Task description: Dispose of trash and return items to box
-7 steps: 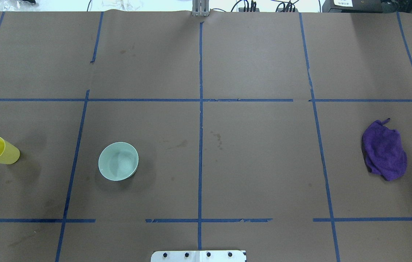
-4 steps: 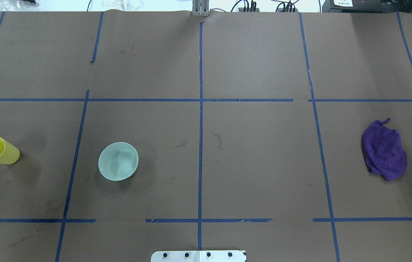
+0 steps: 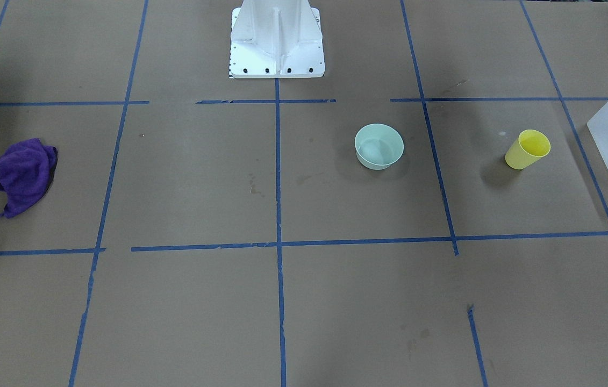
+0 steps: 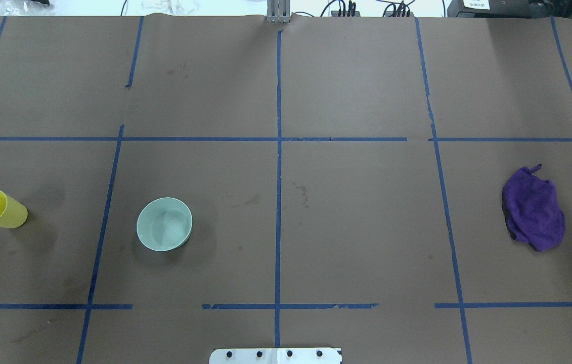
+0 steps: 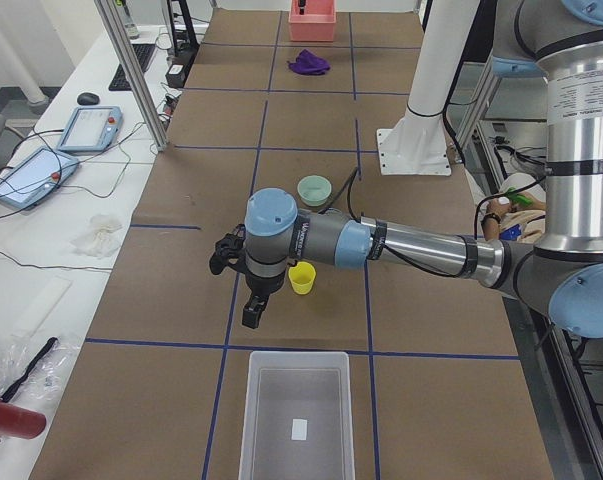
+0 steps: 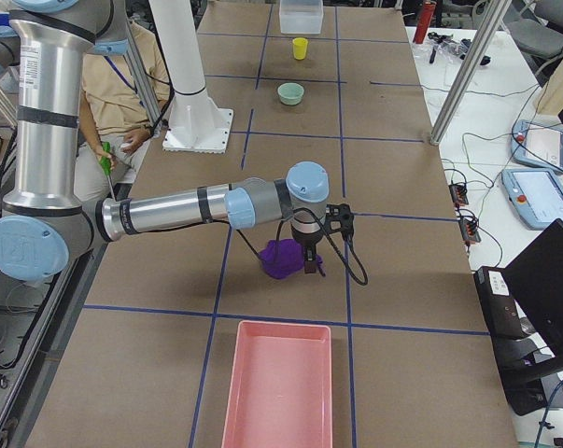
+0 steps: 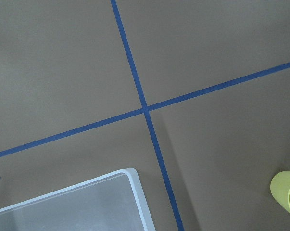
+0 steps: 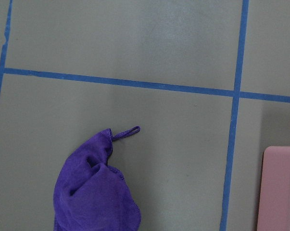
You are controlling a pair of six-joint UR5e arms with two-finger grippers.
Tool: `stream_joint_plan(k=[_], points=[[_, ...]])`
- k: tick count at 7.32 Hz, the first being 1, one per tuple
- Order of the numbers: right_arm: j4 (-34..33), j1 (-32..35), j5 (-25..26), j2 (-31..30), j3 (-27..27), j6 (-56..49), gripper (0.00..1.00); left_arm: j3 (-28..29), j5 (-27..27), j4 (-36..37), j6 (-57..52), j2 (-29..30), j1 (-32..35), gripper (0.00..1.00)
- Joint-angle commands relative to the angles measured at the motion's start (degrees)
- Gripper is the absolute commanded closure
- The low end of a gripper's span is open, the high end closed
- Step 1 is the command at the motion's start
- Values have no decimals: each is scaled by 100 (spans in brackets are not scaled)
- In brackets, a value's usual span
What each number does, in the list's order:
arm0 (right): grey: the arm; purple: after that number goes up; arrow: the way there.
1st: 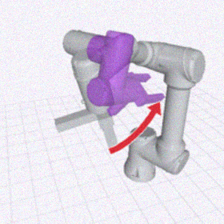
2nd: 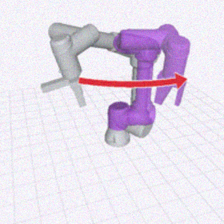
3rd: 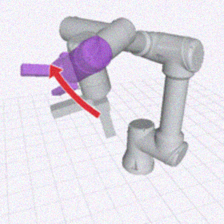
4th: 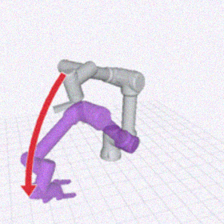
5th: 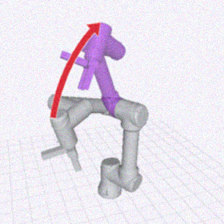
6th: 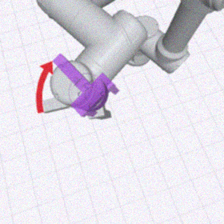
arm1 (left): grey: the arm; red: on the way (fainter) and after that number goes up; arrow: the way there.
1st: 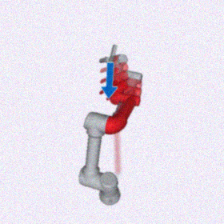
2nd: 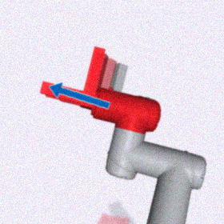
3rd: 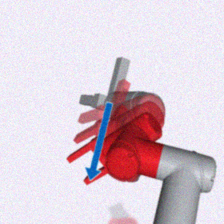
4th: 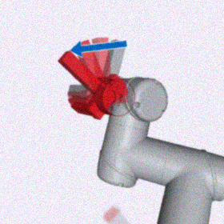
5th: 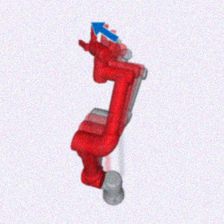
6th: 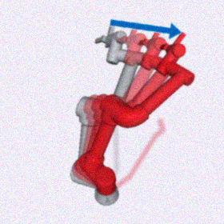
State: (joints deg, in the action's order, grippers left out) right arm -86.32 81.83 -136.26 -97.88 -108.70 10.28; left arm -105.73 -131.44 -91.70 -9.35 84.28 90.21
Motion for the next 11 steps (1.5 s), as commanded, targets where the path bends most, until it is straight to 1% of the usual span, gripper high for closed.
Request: stream_joint_plan(k=[1,3,4,5,6,7,8,10,11], points=[[10,0,3,-3,50,-18,0,8,-162,-207,20,-26,-108,0],[1,-17,-14,32,16,-35,0,-18,-162,-269,64,-26,-695,0],[27,-26,-15,41,-2,-35,0,-44,-171,-582,700,-17,-1046,0],[210,-79,-6,32,7,-53,0,-36,-154,-968,1767,-61,-1545,0],[247,-105,-41,23,24,-9,0,-18,-145,-1181,2553,-70,-1916,0],[256,-140,-50,23,24,-9,0,-10,-136,-1209,3196,-61,-2346,0],[256,-167,-50,23,42,0,0,130,-101,-1358,3341,-70,-2568,0],[256,-167,-67,32,51,9,0,508,-101,-1919,3351,-219,-2709,0],[256,-176,-76,32,51,9,0,518,-109,-1939,3317,-315,-2754,0]])
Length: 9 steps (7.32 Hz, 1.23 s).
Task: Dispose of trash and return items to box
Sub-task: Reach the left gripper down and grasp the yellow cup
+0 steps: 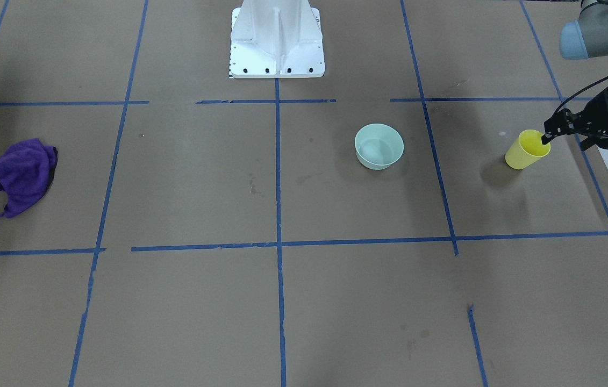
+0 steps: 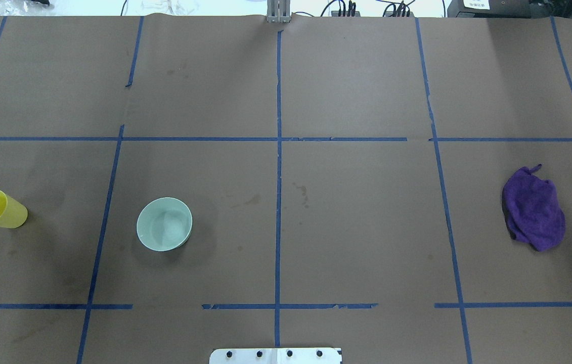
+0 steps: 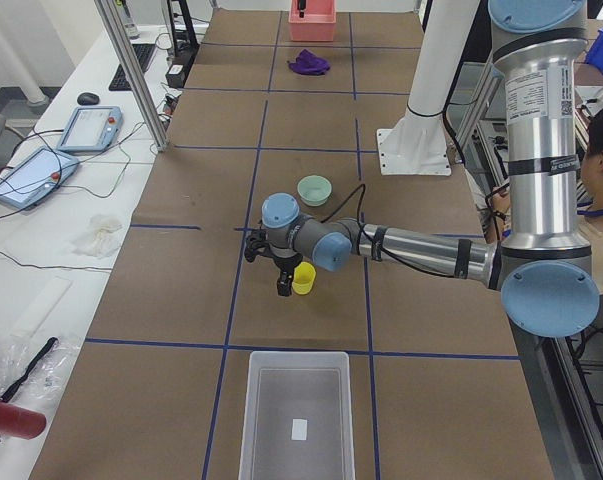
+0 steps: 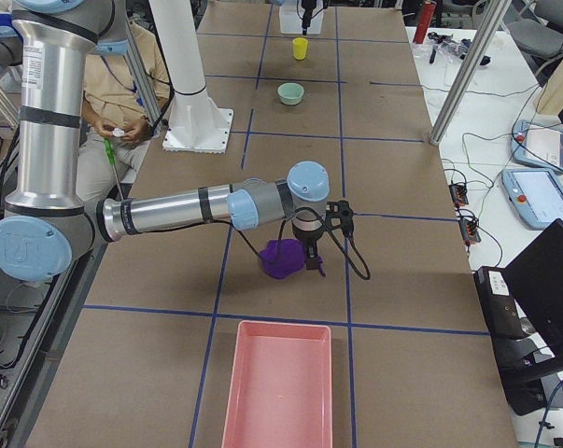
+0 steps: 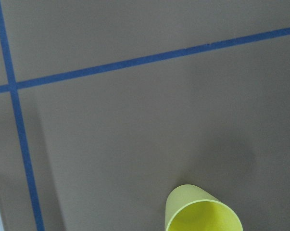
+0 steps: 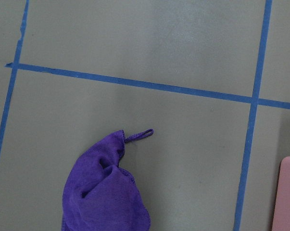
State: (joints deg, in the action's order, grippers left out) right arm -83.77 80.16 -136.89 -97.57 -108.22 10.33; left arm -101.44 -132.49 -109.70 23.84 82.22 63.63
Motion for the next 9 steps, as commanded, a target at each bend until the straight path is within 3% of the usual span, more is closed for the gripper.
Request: stream_joint_plan(k=[1,3,5,6,7,9], points=[[-8,-18,-4,1,12,4,0,142,-5,-131,33,-118,-166,0],[1,-26,-4,1,3,4,0,212,4,-140,25,-110,-289,0],[-8,-26,-4,1,12,4,0,439,-5,-550,60,-110,-386,7],[-8,-26,-4,1,12,4,0,589,-5,-796,77,-92,-412,38],[-8,-26,-4,1,12,4,0,582,-31,-799,86,-40,-413,94],[18,-35,-4,1,12,4,0,512,-58,-799,95,-31,-404,100]])
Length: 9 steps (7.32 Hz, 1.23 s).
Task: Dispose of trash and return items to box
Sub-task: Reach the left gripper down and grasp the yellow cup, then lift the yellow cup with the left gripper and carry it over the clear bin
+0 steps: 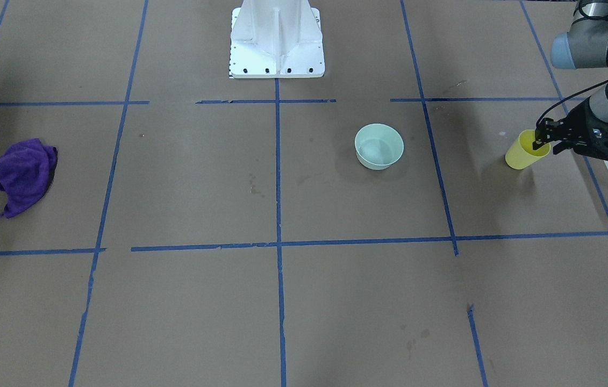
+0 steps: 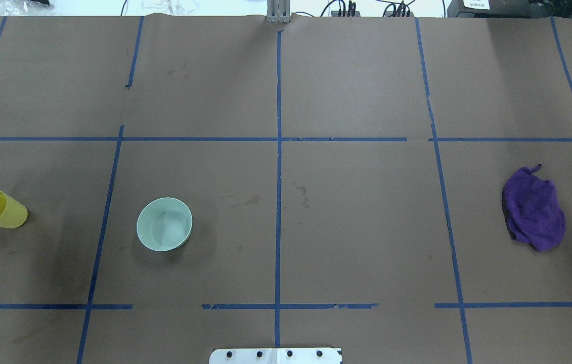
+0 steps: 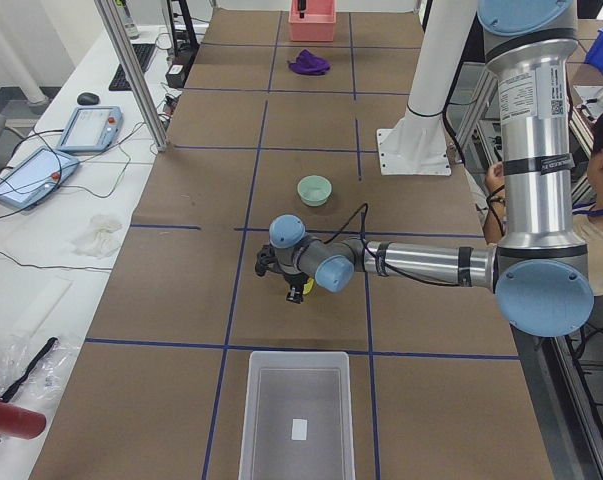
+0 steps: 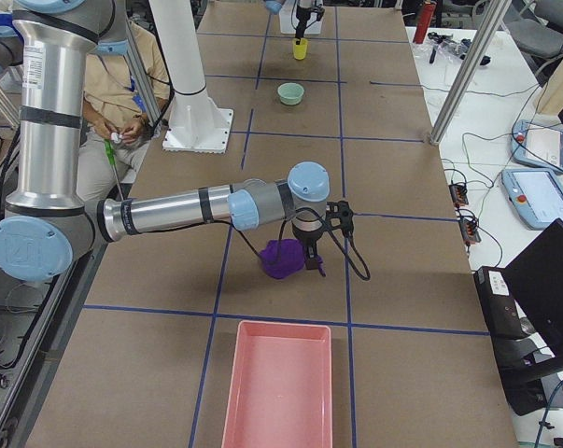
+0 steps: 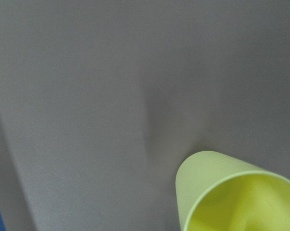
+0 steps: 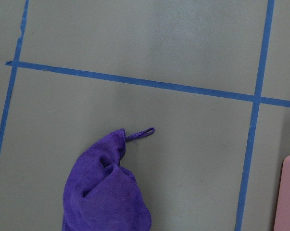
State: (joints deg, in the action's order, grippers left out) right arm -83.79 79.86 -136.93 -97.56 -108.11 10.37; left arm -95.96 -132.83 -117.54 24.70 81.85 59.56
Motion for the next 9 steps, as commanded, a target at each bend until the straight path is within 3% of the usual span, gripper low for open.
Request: stream_joint_plan(k=[1,3,5,8,9], points=[[30,3,0,0,-9,0,0,-246,-32,-15,9,-2,29,100],[30,-5,0,9,-9,9,0,-1071,-41,168,0,-177,430,100],[30,-5,-9,9,-9,9,0,-1162,-41,336,-575,-81,1571,100],[30,-5,-9,9,-9,9,0,46,29,950,-3165,93,3048,100],[30,-31,0,9,-9,17,0,677,38,943,-3503,164,3357,100]])
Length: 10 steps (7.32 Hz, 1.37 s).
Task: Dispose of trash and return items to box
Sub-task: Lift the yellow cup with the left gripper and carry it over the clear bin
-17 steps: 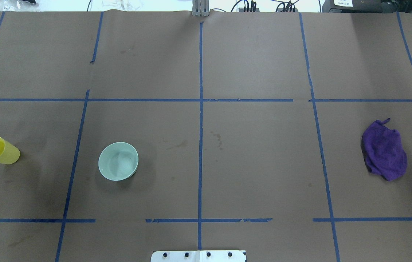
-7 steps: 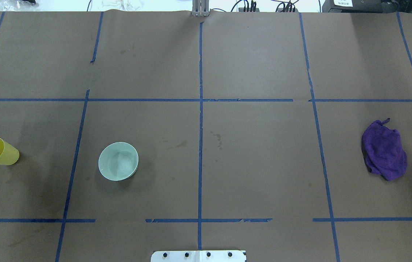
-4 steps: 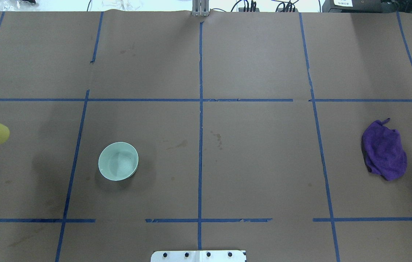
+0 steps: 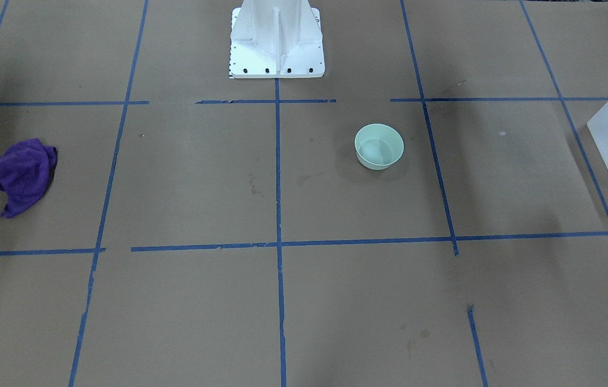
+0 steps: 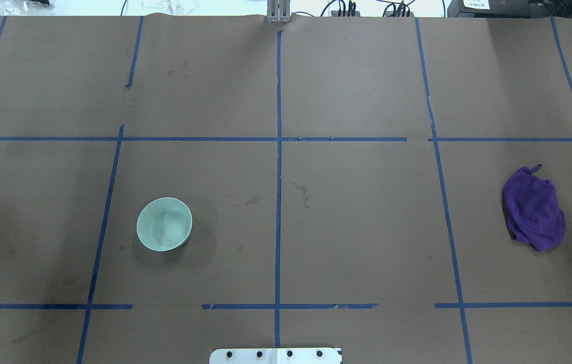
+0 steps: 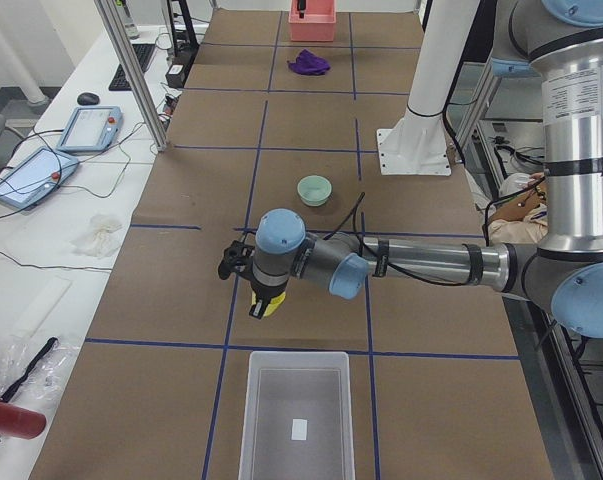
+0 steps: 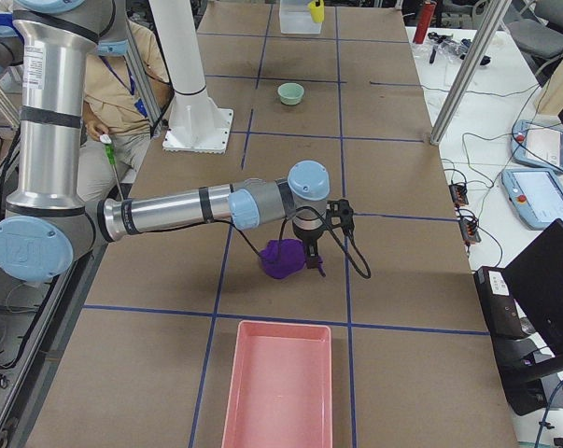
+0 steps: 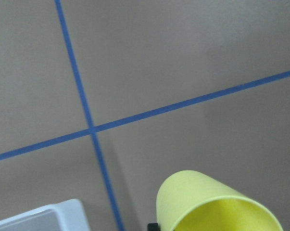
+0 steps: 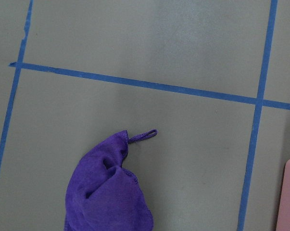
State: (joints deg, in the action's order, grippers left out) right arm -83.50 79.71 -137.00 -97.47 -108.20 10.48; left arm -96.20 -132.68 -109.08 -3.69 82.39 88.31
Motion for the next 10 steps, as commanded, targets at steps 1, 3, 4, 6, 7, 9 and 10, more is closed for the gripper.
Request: stream_joint_plan(k=[1,3,4,6,7,9,10], points=[[0,-61,7,0,1,42,0,978,14,115,-816,145,573,100],[9,-105,-2,0,1,86,0,1505,-21,115,-748,207,565,100],[0,-105,-2,0,1,95,0,1621,-21,115,-643,216,556,100],[0,-140,-2,0,1,95,0,1884,-370,98,-256,242,512,100],[9,-149,-2,0,1,95,0,2060,-512,98,-247,251,381,100],[9,-166,-2,0,1,95,0,2141,-522,89,33,321,21,100],[9,-167,-10,0,-8,121,0,2167,-487,89,43,321,20,100]])
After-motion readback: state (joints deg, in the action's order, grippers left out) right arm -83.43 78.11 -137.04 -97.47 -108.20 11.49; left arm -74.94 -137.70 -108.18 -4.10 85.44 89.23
